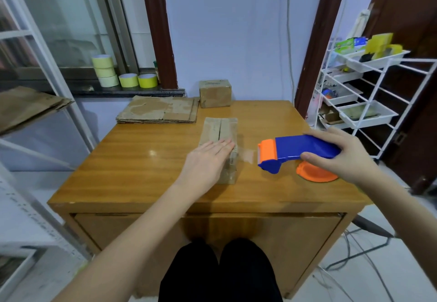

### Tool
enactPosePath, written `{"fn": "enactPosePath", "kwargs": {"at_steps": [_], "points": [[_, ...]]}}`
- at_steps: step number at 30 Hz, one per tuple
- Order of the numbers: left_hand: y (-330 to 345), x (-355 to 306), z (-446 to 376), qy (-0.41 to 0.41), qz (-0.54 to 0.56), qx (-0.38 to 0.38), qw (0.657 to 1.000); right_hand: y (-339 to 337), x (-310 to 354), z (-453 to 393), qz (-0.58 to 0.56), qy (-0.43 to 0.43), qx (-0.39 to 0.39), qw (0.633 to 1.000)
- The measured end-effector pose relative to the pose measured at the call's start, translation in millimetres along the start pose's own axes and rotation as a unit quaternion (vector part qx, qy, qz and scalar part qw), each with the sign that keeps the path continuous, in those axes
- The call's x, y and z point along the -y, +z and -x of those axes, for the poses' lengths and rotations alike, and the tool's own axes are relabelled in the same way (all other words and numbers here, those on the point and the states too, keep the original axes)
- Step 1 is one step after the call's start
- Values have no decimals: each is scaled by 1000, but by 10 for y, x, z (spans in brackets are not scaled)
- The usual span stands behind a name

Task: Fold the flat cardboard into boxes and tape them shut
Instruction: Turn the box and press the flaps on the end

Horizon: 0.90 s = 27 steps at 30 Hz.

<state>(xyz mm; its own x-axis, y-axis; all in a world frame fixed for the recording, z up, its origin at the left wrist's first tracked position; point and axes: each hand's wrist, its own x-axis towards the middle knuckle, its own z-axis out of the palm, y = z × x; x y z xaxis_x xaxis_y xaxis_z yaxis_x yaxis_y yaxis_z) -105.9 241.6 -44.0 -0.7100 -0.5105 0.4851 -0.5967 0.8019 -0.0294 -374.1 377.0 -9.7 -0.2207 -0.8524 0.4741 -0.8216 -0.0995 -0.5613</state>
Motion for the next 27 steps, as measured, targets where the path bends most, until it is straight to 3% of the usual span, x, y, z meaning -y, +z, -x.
{"fn": "enactPosePath", "kwargs": {"at_steps": [7, 13, 23, 27], "points": [[5, 12, -3, -21, 33, -1, 999, 93, 304, -241, 166, -19, 59, 984], [-35, 13, 1, -22, 47, -5, 999, 238, 578, -451, 224, -20, 103, 969], [-13, 15, -40, -37, 30, 18, 999, 280, 895, -639, 254, -16, 120, 960], [-2, 41, -58, -44, 30, 15, 998, 307, 855, -757, 215, 32, 142, 966]]}}
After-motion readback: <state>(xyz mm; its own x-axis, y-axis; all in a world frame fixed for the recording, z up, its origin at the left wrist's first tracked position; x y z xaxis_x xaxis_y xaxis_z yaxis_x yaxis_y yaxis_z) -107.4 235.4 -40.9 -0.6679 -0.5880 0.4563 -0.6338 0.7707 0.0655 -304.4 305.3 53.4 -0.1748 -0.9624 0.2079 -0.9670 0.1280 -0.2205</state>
